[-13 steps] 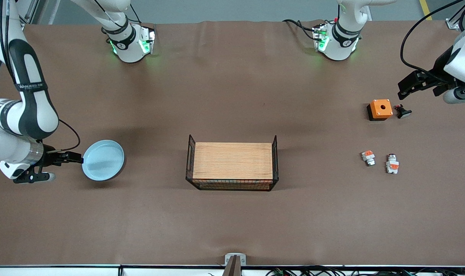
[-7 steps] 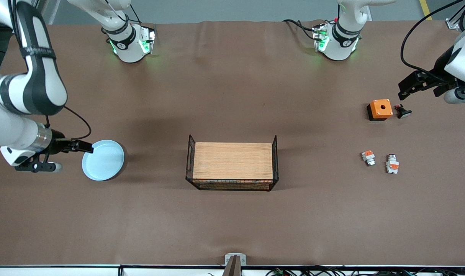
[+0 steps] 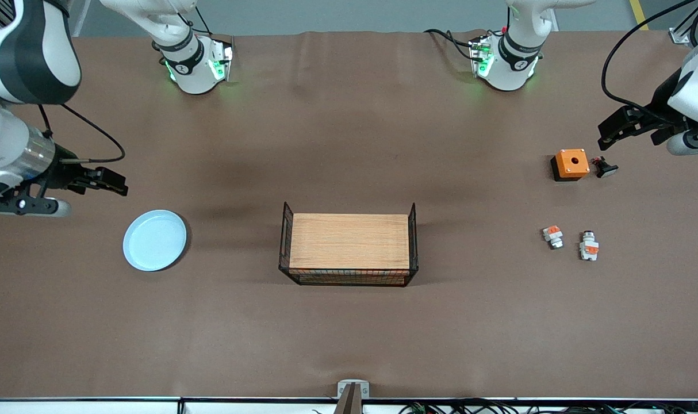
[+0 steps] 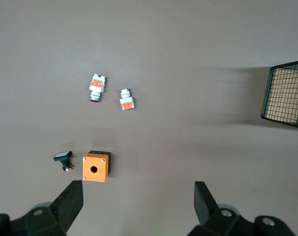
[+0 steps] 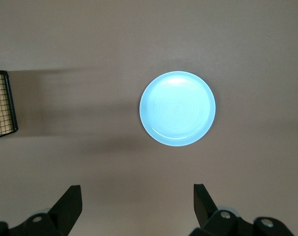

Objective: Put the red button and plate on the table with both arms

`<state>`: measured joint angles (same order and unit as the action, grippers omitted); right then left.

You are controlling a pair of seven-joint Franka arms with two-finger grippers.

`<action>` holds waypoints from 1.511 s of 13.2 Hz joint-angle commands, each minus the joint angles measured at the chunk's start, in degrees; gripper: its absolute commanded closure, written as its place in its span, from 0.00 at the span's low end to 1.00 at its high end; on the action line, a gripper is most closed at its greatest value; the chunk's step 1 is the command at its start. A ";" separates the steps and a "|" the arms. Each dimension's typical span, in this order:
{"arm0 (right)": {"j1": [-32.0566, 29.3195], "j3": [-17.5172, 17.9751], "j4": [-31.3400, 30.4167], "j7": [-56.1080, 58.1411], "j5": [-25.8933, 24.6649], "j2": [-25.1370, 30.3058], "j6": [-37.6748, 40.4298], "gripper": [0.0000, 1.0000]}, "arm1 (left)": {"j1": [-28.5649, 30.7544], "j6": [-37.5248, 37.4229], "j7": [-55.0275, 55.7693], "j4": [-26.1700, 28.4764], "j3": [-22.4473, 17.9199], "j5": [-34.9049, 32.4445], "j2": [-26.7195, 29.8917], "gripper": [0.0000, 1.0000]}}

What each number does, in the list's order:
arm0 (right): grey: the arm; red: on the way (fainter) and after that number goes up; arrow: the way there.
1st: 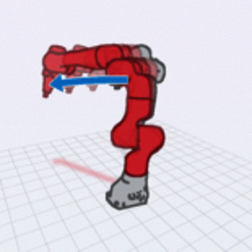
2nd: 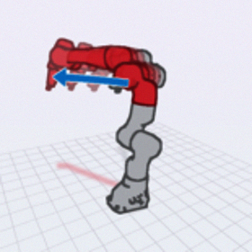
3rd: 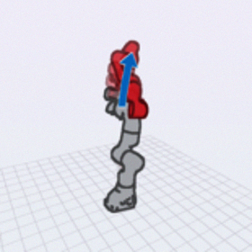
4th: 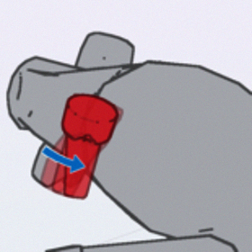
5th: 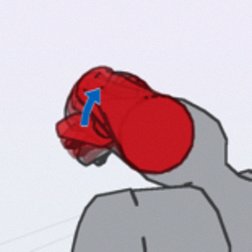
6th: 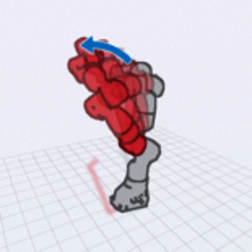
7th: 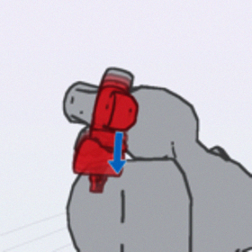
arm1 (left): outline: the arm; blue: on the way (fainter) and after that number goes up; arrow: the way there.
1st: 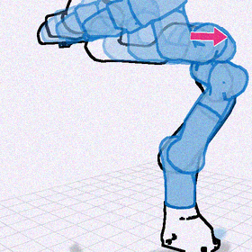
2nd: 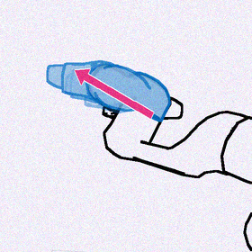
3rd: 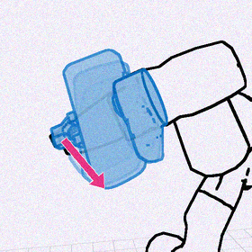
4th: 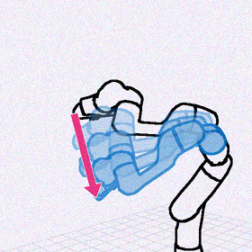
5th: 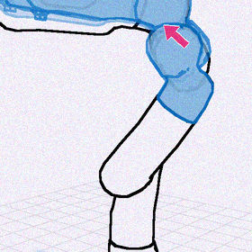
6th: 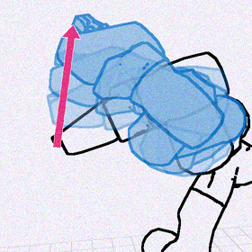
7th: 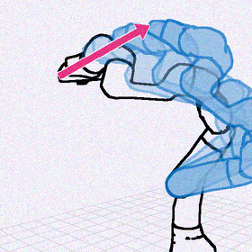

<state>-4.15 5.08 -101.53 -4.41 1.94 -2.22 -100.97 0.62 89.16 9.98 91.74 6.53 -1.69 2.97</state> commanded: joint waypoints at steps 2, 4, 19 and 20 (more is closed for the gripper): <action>0.02 0.10 -1.21 -1.04 -0.18 5.55 3.06 0.00 | 0.26 0.22 -0.66 0.20 0.06 0.90 0.72 0.00; 0.81 -0.16 -0.51 -1.04 -0.18 6.87 3.85 0.00 | 0.26 0.14 -0.66 -0.50 0.06 0.90 0.63 0.00; 6.26 -6.67 16.35 -0.77 -0.62 5.30 13.26 0.00 | -0.01 -1.53 -4.69 -0.51 2.43 0.72 0.55 0.00; 6.26 -6.67 17.58 -0.77 -0.62 4.25 13.26 0.00 | -0.01 -1.53 -4.62 -0.51 2.43 0.72 0.55 0.00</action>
<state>1.32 -0.92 -87.68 -4.42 1.88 4.44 -88.70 0.18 88.51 7.29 91.41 8.92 -1.69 2.97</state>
